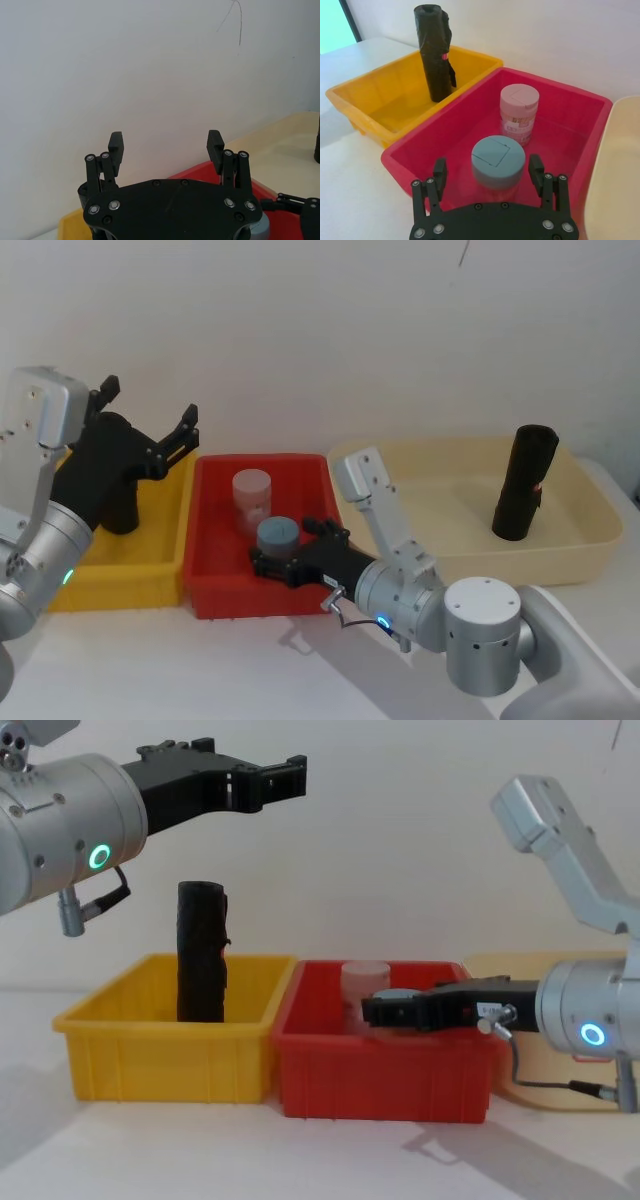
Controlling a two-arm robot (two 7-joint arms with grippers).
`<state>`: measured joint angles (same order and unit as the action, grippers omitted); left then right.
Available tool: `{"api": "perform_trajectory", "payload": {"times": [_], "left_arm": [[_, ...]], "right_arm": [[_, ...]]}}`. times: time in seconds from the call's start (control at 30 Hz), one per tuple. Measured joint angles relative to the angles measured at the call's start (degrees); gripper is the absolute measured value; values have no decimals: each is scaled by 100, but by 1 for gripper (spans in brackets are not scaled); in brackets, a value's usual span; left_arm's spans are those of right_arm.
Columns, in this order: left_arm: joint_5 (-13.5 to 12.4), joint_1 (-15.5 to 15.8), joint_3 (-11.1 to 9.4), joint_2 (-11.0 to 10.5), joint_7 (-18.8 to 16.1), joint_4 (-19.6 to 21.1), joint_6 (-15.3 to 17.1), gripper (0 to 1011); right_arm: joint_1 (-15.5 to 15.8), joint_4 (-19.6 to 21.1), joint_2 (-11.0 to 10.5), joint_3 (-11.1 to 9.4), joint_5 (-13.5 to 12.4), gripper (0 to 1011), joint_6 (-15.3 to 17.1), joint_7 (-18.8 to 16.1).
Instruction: Pick up the garbage bag with the one hand and transfer it to the other hand.
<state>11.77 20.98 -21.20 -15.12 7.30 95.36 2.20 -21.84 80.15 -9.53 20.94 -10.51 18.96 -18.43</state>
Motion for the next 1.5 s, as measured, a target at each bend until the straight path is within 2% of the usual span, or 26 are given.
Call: {"api": "perform_trajectory", "payload": {"times": [0.53, 0.73, 0.87, 1.0, 1.5], "left_arm": [[0, 1, 0, -1, 0, 0, 0, 1001], [0, 1, 0, -1, 0, 0, 0, 1001], [0, 1, 0, -1, 0, 0, 0, 1001], [0, 1, 0, -1, 0, 0, 0, 1001], [0, 1, 0, -1, 0, 0, 0, 1001]], "right_arm": [[-73, -180, 53, 123, -27, 987, -116, 34], [-112, -261, 99, 159, -29, 855, -162, 88], [-138, -330, 142, 170, -45, 710, -185, 128], [-154, -378, 173, 175, -60, 635, -203, 160], [-174, -377, 239, 104, -138, 635, -267, 276]]}}
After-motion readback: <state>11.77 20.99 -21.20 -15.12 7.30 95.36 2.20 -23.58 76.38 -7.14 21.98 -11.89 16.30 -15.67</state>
